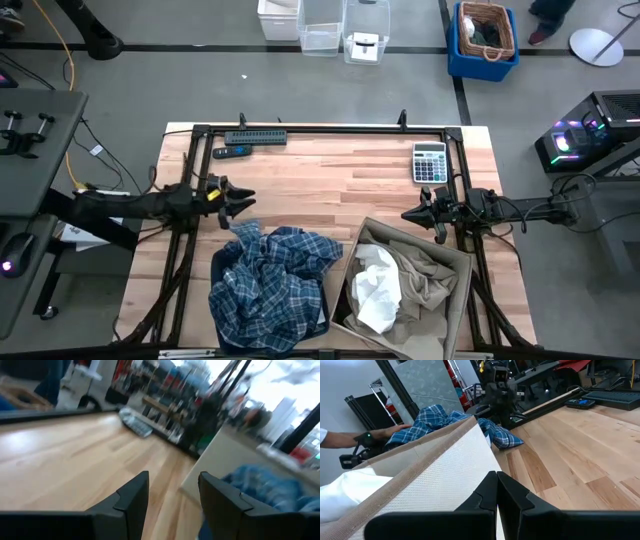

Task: Sort clothes
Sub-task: Return to Home Position

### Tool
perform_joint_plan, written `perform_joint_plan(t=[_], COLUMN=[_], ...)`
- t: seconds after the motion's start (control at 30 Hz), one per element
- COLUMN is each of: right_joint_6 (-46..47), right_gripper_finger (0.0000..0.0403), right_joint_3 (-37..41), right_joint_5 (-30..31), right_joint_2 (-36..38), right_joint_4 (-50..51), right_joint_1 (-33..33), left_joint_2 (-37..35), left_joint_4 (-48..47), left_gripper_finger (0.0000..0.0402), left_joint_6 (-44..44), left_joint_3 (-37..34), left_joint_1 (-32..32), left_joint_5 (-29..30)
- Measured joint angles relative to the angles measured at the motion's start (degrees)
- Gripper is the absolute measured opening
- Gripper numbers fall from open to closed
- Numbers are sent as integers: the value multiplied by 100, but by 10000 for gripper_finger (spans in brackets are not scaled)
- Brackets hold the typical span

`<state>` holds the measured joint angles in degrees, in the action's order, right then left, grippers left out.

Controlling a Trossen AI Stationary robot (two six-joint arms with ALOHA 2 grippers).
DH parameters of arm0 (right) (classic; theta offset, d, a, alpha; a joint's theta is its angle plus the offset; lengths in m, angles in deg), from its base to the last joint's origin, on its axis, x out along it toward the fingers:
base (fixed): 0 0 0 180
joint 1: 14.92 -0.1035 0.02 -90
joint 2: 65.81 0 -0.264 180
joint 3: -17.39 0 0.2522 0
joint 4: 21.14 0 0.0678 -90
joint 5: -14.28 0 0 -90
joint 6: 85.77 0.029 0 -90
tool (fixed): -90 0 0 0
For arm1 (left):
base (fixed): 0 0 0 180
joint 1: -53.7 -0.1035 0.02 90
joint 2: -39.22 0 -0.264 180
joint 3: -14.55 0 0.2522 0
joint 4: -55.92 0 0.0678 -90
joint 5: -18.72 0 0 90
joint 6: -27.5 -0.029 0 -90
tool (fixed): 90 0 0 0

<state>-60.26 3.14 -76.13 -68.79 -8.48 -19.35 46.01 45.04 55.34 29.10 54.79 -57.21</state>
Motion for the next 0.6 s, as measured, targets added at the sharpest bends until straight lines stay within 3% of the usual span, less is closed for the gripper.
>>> perform_joint_plan(t=[0.17,0.6], right_joint_6=[0,0], right_gripper_finger=[0,0], right_joint_3=[2,2], right_joint_5=[0,11], right_joint_2=[0,0], right_joint_4=[0,0], right_joint_1=[0,0], left_joint_2=[-636,-605], left_joint_4=[7,-3], left_gripper_finger=[160,160], left_joint_6=[2,2], left_joint_3=[0,2], left_joint_1=[0,2], left_joint_5=[1,1])
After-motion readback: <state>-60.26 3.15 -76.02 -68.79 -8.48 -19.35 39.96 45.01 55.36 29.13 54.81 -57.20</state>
